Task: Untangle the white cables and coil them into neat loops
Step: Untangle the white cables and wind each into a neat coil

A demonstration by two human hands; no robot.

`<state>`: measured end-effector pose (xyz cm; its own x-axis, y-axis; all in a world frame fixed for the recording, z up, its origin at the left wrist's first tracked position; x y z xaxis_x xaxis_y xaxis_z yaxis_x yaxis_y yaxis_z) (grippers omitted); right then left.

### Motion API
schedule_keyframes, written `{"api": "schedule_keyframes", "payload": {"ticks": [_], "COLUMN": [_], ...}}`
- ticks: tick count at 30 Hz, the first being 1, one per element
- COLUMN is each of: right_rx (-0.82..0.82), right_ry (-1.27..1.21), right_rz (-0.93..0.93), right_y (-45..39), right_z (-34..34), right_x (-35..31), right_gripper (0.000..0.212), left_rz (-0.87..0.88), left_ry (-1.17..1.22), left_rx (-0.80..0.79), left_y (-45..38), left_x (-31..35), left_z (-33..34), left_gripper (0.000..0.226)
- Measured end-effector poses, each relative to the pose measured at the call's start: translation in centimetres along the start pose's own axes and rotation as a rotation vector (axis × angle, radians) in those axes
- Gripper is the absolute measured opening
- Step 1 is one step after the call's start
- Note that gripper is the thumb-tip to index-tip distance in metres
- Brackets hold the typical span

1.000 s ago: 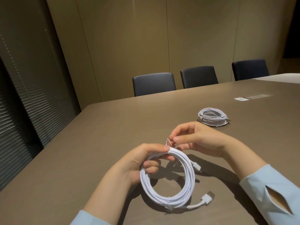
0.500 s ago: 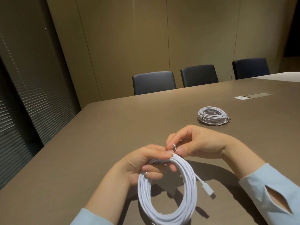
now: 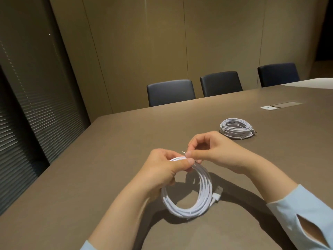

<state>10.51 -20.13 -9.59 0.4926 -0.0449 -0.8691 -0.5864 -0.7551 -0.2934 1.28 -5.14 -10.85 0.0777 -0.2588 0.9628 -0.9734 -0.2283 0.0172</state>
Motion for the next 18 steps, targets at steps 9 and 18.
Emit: {"api": "schedule_keyframes", "payload": {"ticks": [9,18], "right_rx": [0.503,0.543], "right_ry": [0.246,0.301], "right_rz": [-0.008,-0.119], "right_y": [-0.4,-0.4], "right_z": [2.3,2.7], "right_x": [-0.7,-0.3], "right_gripper": [0.013,0.013], "left_rz": [0.283,0.222], "left_ry": [-0.271,-0.067], "left_rx": [0.39,0.403], "left_y": [-0.2,0.0], "left_x": [-0.3,-0.7], "left_z": [2.2,2.0], "left_gripper": [0.029,0.041]}}
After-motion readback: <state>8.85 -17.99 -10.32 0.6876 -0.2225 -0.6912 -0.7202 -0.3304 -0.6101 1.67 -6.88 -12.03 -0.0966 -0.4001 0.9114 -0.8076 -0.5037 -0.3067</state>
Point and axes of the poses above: each hand's wrist, its own y-axis away from the middle knuckle, its own z-axis out of the palm, x = y × z, the point moved 1 cm from there along -y, towards the middle knuckle, and after that the axes turned 3 degrees about -z, right-handed, at the moved point
